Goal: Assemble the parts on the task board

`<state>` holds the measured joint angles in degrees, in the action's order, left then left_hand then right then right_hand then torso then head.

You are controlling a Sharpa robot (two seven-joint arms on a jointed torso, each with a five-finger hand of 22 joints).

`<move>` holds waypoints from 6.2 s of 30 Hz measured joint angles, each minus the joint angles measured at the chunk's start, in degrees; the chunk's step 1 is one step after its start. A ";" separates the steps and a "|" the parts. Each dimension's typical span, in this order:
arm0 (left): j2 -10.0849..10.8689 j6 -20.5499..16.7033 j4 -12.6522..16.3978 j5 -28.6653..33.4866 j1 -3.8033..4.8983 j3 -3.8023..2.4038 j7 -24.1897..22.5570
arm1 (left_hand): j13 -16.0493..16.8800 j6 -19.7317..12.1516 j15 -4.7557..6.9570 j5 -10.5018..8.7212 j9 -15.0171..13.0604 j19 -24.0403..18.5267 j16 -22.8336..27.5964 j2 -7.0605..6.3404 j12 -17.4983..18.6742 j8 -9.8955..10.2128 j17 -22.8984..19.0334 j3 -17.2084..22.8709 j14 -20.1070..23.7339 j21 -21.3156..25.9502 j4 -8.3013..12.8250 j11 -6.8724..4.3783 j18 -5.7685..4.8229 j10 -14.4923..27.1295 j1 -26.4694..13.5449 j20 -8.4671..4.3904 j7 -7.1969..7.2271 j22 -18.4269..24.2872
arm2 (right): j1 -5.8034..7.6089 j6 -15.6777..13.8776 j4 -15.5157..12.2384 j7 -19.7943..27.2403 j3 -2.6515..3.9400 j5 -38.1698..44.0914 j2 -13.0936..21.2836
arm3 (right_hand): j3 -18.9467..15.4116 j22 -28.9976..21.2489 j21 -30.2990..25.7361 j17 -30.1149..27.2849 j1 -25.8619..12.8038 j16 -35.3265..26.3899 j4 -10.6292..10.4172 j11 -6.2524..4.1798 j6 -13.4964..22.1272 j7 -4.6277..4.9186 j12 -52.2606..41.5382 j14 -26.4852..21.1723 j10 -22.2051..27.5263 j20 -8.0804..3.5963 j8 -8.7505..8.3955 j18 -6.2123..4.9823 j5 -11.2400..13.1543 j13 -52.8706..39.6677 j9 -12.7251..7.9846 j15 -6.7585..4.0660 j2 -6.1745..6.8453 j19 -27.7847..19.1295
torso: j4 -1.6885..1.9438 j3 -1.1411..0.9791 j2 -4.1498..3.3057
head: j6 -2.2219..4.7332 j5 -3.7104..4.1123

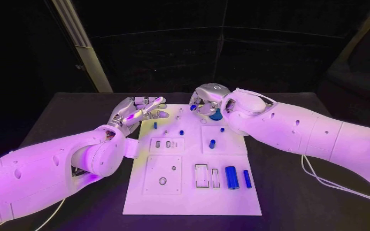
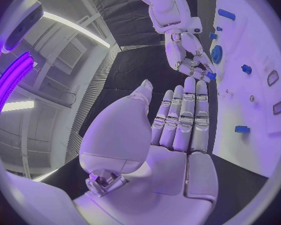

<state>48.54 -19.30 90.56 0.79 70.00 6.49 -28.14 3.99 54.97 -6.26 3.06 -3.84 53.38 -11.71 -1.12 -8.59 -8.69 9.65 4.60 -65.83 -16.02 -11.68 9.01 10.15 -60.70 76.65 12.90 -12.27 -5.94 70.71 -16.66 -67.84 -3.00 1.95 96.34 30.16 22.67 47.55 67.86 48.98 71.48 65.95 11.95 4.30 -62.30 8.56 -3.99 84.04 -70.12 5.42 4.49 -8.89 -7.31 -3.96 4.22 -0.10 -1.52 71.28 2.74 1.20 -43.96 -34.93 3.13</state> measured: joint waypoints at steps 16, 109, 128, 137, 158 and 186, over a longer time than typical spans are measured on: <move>-0.16 0.10 0.18 0.01 0.26 0.00 0.11 | 0.01 0.00 0.00 0.00 0.00 0.00 0.00 0.00 0.00 0.00 0.05 0.00 0.00 0.00 0.00 0.00 0.00 0.00 0.00 0.00 0.00 0.06 | 0.23 -0.37 5.35 0.06 0.00 -0.61 -5.14 | 0.27 0.19 0.12 0.21 -0.23 0.27 -0.28 0.00 0.02 0.00 0.00 0.00 0.00 0.00 -0.06 0.00 0.01 0.00 -0.08 0.00 0.23 0.00 | 0.47 0.29 -0.53 | 0.34 0.26; 0.42 0.91 -0.26 0.02 0.71 0.02 0.76 | 0.02 0.00 0.00 0.00 -0.01 0.00 0.61 0.26 0.44 0.22 0.16 0.16 0.00 0.22 0.47 0.00 -0.01 0.00 0.26 0.00 0.00 0.30 | 0.39 10.80 -4.95 -10.29 1.01 -8.47 10.10 | -21.97 19.09 12.00 25.98 6.42 18.24 -21.35 -0.68 11.76 0.30 -65.90 0.00 -7.73 0.01 3.36 3.14 -5.88 -62.41 -0.09 -0.81 6.09 7.18 | -0.44 0.36 -0.40 | -0.24 0.12; 0.40 1.01 -0.33 0.03 0.70 0.02 0.81 | 0.02 0.00 0.00 0.00 -0.01 0.00 0.61 0.46 0.44 0.22 0.15 0.21 0.00 0.45 0.73 0.00 -0.01 0.00 0.46 0.00 0.00 0.35 | 0.52 10.84 -4.74 -10.48 1.11 -4.73 9.39 | -15.18 20.95 13.09 25.97 10.41 18.91 -18.52 -1.24 6.76 -0.30 -69.61 -0.20 -9.84 -0.62 4.55 4.04 -1.34 -67.60 -0.30 -1.04 2.09 8.20 | -0.41 0.38 -0.40 | -0.53 0.18; 0.62 1.04 -0.34 0.03 0.70 0.02 0.83 | 0.02 0.00 0.00 0.00 -0.01 0.00 0.84 0.46 0.44 0.22 0.20 0.32 0.00 0.45 0.95 0.00 -0.01 0.00 0.46 0.00 0.00 0.34 | 0.30 8.70 -6.58 -10.66 0.97 -3.71 9.69 | -14.30 22.10 13.52 25.97 8.48 19.09 -19.20 -1.94 5.51 -0.46 -70.77 0.01 -11.36 -0.73 4.54 4.04 -1.21 -69.02 -0.35 -1.25 2.32 8.70 | -0.43 0.38 -0.39 | -0.66 0.28; 1.22 1.05 -0.64 0.03 0.72 0.02 0.83 | 0.03 0.00 0.00 0.00 -0.01 0.00 0.84 0.70 0.43 0.22 0.19 0.32 0.00 0.45 0.94 0.00 -0.01 0.00 0.70 0.00 0.00 0.39 | 0.33 1.63 -9.76 -11.63 0.77 0.02 3.33 | -12.87 23.26 14.03 25.96 7.65 19.14 -19.04 -1.95 5.24 -0.30 -70.78 -0.20 -11.37 -1.14 3.72 4.02 -2.83 -69.71 -0.35 -1.45 2.56 9.11 | -0.29 0.42 -0.42 | -0.38 -0.49; 0.71 1.05 -1.18 0.03 0.90 0.01 0.82 | 0.02 0.00 0.00 0.00 -0.01 0.00 0.84 0.70 0.66 0.44 0.23 0.56 0.00 0.45 1.18 0.00 -0.01 0.00 0.70 0.00 0.00 0.48 | -0.37 4.12 -5.54 -12.44 -0.64 2.09 -2.96 | -12.24 23.30 14.02 25.94 6.75 19.14 -19.07 -1.95 5.25 -0.35 -70.78 -0.20 -11.36 -1.14 3.47 4.02 -2.81 -69.44 -0.35 -1.44 2.87 9.10 | -0.51 0.32 -0.43 | -0.70 -1.13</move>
<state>49.25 -18.25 89.38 0.82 70.90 6.50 -27.32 4.02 54.97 -6.26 3.06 -3.85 53.37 -10.87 -0.42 -7.93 -8.25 9.88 5.16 -65.83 -15.57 -10.50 9.01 10.14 -60.71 77.35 12.90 -12.27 -5.46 70.34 -12.54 -73.38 -15.43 1.31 98.44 27.20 10.42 70.85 81.87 74.93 78.23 85.09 -7.12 2.35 -57.05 8.21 -74.77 83.84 -81.49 4.28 7.96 -4.87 -10.12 -73.39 3.86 -1.54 1.35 80.38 2.22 1.53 -44.39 -35.63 2.01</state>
